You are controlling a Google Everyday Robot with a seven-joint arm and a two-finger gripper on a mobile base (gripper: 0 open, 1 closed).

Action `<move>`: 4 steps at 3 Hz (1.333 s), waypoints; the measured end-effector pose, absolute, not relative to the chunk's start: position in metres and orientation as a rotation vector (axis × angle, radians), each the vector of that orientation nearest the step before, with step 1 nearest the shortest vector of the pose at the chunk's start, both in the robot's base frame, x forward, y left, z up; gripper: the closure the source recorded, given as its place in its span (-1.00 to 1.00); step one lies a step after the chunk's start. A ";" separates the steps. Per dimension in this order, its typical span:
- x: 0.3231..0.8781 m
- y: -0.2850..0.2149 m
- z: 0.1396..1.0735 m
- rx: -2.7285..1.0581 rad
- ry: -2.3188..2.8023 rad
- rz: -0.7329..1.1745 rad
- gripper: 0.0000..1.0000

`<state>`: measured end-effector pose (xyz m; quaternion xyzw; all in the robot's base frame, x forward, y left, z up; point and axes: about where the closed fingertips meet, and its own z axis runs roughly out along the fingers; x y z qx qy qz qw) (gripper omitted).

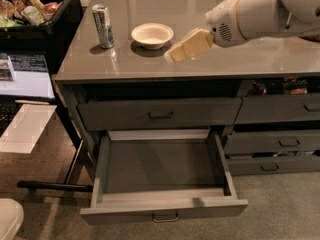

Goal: Place redbull can into middle drawer

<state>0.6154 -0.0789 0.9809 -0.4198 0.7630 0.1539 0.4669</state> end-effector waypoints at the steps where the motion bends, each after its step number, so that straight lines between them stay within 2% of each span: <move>1: 0.651 -0.048 0.978 -0.905 1.769 0.488 -1.00; 3: 0.746 0.043 1.016 -0.816 1.547 0.561 -1.00; 4: 0.772 0.097 1.028 -0.895 1.493 0.553 -1.00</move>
Offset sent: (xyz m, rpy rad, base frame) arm 0.1509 0.1355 0.0428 0.4417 -0.2417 0.0142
